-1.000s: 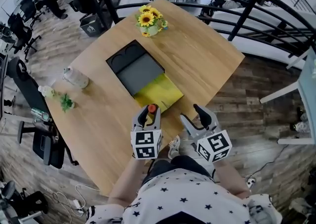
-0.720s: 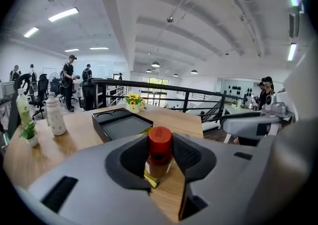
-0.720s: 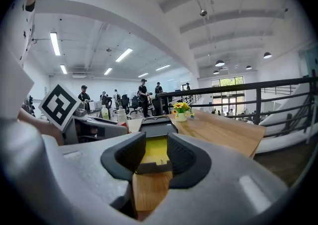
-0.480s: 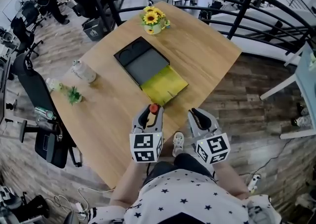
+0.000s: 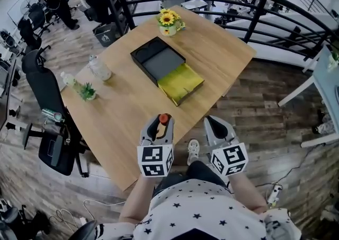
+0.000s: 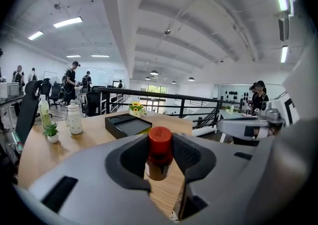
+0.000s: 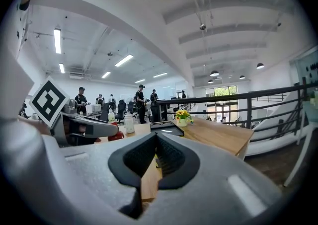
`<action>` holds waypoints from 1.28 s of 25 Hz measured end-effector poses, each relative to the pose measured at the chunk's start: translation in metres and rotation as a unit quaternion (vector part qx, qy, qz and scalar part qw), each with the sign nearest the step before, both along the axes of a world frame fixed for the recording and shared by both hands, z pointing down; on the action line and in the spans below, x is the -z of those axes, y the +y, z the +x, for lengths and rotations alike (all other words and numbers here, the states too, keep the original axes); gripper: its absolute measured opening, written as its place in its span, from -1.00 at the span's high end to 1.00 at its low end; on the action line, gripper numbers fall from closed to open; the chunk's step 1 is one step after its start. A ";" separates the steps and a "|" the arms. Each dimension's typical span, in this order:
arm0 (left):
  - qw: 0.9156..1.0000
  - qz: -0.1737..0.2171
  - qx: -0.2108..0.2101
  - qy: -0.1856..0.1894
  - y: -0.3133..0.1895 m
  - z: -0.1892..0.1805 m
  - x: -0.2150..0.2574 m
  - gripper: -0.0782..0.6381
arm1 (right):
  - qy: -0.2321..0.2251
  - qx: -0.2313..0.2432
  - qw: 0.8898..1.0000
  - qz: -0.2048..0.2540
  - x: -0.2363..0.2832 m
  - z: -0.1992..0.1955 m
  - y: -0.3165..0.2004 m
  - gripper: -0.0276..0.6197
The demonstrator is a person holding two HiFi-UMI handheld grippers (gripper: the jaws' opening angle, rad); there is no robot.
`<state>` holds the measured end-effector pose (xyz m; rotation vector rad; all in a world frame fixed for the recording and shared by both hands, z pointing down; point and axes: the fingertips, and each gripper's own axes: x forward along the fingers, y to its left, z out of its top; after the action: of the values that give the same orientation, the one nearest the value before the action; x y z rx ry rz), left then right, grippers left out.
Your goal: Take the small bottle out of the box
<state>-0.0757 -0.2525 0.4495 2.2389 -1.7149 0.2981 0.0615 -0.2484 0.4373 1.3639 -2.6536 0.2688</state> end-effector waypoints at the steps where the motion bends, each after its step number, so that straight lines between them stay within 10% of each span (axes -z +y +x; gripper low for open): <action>1: 1.000 0.001 0.001 0.000 0.007 0.001 0.002 0.40 | -0.001 0.001 1.000 0.002 0.002 0.001 0.006 0.89; 32: 0.999 0.038 0.017 0.006 0.130 0.001 0.036 0.40 | -0.016 0.001 0.999 0.038 0.029 0.008 0.113 0.89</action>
<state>-0.0746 -0.1222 0.4135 2.2575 -1.7851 0.2152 0.0695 -0.1351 0.4086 1.3893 -2.7176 0.1931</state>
